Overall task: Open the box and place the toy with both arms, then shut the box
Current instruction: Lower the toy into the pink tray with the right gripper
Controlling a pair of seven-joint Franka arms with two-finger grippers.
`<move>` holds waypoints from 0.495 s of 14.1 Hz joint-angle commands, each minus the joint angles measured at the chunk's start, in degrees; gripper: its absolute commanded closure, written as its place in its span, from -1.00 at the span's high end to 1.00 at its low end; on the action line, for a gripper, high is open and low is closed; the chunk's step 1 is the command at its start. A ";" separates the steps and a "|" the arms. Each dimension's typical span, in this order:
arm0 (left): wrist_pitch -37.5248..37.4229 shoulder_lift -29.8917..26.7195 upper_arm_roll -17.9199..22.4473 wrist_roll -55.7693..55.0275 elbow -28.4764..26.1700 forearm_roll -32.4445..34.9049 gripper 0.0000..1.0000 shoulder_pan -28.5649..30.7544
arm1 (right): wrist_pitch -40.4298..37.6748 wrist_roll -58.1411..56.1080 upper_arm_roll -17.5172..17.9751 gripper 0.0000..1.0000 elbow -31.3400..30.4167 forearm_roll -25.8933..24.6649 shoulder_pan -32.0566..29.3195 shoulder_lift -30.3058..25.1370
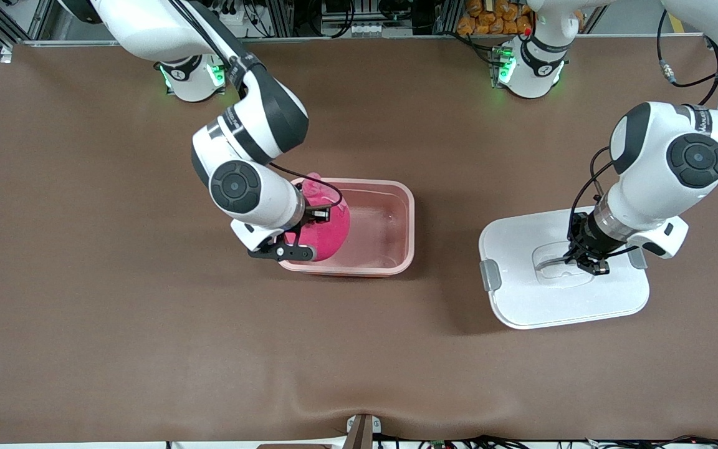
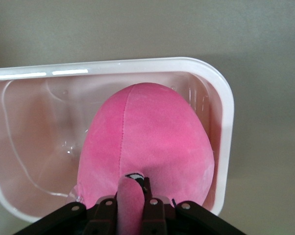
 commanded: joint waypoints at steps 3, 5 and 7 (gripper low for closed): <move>-0.64 -0.89 -1.23 0.44 -0.16 1.54 -1.00 -0.41 | 2.27 3.51 -0.59 -1.00 1.65 -2.90 1.55 3.52; -0.73 -0.71 -1.77 0.88 0.72 1.54 -1.00 -0.68 | 3.85 3.95 -0.59 -1.00 1.04 -2.90 2.34 4.05; -0.82 -0.54 -1.77 1.15 0.90 1.63 -1.00 -1.12 | 6.04 5.79 -0.59 -1.00 0.69 -2.90 2.78 4.75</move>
